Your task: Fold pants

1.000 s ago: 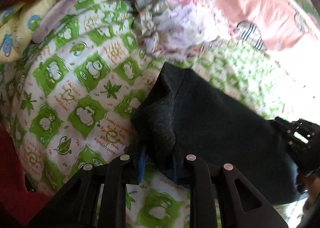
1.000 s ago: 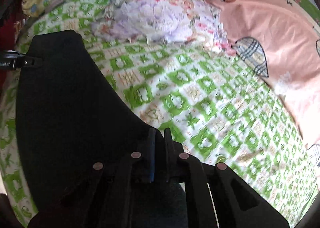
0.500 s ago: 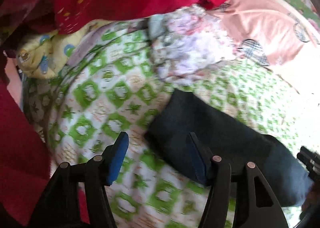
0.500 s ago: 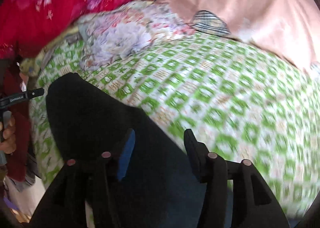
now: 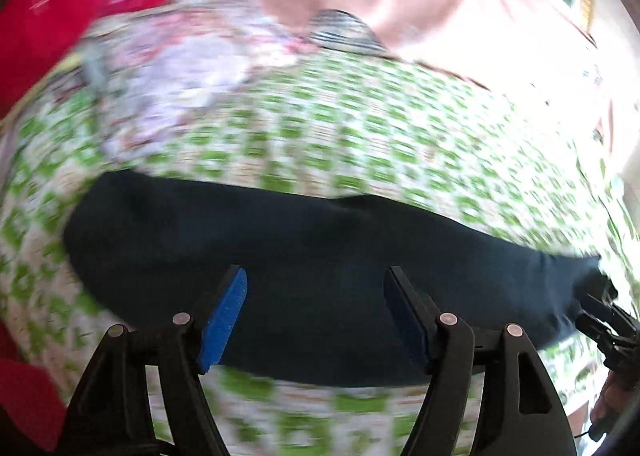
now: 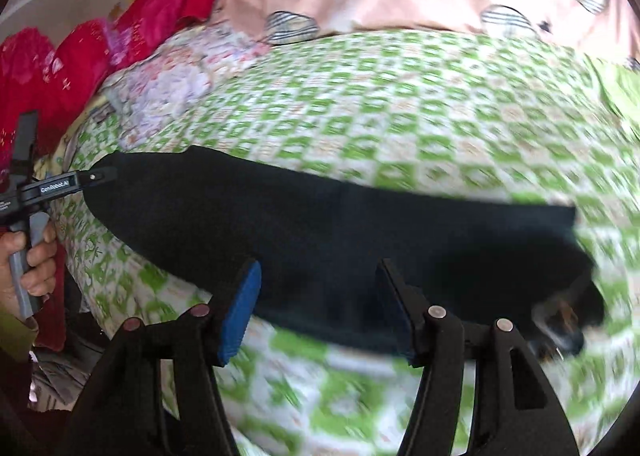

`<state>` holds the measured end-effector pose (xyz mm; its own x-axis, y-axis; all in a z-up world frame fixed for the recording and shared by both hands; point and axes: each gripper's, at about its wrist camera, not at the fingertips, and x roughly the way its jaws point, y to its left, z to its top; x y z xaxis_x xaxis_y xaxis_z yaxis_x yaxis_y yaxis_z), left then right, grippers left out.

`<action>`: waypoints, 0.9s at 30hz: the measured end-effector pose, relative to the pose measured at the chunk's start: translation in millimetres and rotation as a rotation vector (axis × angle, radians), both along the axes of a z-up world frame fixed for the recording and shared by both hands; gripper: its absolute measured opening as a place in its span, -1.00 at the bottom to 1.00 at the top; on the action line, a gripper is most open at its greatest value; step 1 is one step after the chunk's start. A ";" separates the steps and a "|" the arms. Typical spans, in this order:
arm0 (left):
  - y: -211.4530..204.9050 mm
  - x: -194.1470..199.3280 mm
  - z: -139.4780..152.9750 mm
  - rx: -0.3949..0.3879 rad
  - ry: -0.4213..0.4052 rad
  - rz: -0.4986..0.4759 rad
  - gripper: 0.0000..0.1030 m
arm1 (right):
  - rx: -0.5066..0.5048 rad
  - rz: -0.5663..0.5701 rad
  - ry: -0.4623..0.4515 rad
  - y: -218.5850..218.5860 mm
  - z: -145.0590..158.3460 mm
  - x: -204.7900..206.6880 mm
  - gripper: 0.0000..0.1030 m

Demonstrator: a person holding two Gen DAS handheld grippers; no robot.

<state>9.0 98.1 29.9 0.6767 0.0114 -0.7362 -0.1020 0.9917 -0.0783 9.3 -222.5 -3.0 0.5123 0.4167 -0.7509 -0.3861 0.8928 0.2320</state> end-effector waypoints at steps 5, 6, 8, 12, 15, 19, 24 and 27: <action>-60.7 16.4 -7.3 0.021 0.028 -0.139 0.42 | 0.028 -0.073 0.024 -35.1 -3.7 -20.0 0.19; -73.3 19.6 -8.4 0.027 0.031 -0.168 0.42 | 0.030 -0.086 0.025 -39.9 -3.9 -22.5 0.19; -96.6 25.5 -10.2 0.040 0.042 -0.228 0.42 | 0.044 -0.120 0.024 -53.0 -4.2 -27.3 0.19; -139.6 32.5 -11.8 0.071 0.056 -0.347 0.42 | 0.074 -0.197 0.027 -78.2 -5.0 -30.6 0.19; -167.9 42.0 -11.3 0.102 0.066 -0.431 0.44 | 0.101 -0.233 0.043 -91.3 -7.9 -30.6 0.19; -202.4 57.1 -12.0 0.131 0.092 -0.534 0.44 | 0.142 -0.265 0.074 -103.0 -14.5 -28.9 0.19; -234.6 76.5 -14.4 0.145 0.128 -0.640 0.45 | 0.227 -0.324 0.101 -117.7 -20.3 -24.0 0.19; -254.2 90.1 -15.8 0.133 0.166 -0.726 0.45 | 0.291 -0.365 0.098 -124.5 -23.0 -21.5 0.19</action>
